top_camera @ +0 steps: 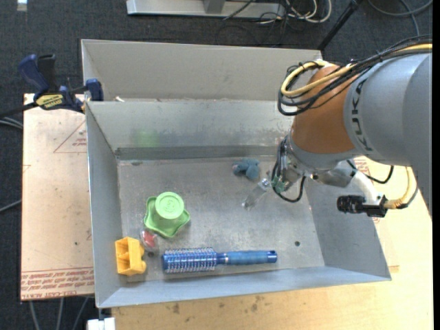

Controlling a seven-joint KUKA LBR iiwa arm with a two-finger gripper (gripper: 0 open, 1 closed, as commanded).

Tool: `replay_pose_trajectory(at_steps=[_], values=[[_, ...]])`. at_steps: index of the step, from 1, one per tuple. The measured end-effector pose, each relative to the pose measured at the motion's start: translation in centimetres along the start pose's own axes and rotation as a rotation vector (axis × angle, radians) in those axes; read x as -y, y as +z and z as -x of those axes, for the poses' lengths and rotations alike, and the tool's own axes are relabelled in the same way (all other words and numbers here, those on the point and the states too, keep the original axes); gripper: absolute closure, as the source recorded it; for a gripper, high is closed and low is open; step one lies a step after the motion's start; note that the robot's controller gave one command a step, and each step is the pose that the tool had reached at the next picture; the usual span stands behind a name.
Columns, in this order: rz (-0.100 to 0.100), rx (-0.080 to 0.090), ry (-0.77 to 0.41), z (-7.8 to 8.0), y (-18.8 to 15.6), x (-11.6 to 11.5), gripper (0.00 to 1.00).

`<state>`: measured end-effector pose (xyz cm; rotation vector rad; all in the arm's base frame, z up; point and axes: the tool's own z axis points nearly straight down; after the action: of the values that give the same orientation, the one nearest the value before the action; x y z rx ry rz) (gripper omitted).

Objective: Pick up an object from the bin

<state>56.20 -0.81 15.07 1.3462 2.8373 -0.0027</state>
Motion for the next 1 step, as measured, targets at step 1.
replay_pose_trajectory(at_steps=[1], values=[[0.004,-0.001,-0.069,0.68,5.40,-8.39,0.00]])
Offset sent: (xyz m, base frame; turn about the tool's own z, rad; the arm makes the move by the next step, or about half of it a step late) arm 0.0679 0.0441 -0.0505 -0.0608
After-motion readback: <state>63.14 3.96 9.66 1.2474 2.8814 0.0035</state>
